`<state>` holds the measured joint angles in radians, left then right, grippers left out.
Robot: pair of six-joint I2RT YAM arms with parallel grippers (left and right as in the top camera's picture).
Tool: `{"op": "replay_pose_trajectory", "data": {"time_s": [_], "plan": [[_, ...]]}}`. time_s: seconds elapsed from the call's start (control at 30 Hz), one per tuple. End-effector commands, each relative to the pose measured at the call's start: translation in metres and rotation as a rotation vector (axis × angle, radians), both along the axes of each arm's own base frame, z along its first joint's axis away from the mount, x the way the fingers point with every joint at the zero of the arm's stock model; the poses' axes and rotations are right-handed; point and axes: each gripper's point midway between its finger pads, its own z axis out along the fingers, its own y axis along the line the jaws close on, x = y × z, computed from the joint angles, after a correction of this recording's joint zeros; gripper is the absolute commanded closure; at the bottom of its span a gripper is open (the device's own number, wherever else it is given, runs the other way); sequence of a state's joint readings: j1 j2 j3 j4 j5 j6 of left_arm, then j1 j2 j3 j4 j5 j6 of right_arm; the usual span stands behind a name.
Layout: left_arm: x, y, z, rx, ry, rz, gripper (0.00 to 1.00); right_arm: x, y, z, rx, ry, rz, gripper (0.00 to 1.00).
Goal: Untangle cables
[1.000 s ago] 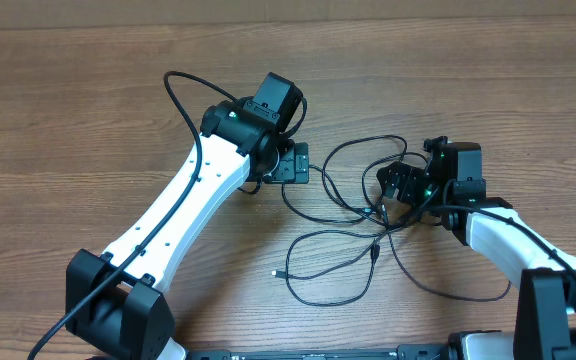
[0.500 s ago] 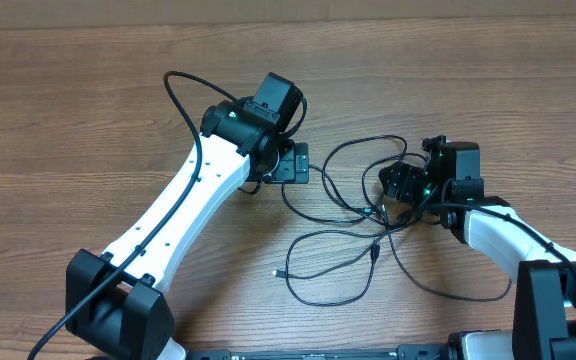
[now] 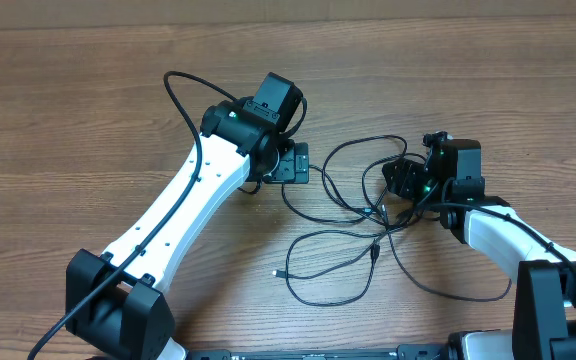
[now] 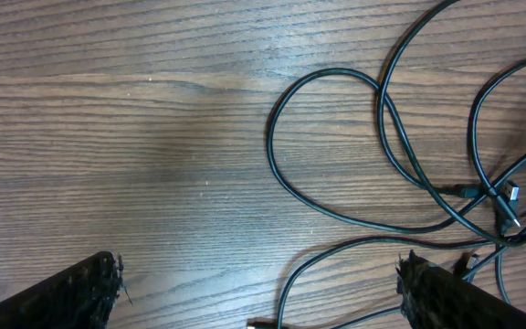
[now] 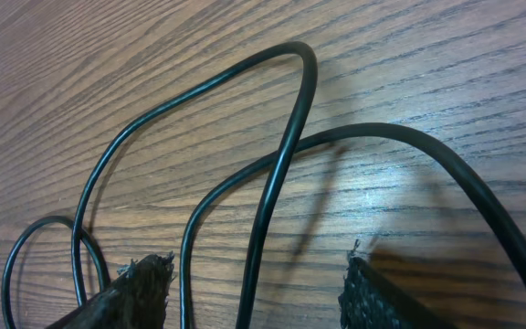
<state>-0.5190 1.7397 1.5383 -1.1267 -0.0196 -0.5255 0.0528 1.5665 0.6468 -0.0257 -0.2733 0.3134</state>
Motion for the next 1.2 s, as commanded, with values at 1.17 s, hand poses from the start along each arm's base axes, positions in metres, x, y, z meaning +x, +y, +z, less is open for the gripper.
{"op": "replay_pose_trajectory", "data": {"time_s": [1.17], "plan": [[0.004,0.001,0.001,0.001,-0.009,0.026,0.00,0.005,0.020,0.002,-0.041,-0.031,0.042,0.59]]}}
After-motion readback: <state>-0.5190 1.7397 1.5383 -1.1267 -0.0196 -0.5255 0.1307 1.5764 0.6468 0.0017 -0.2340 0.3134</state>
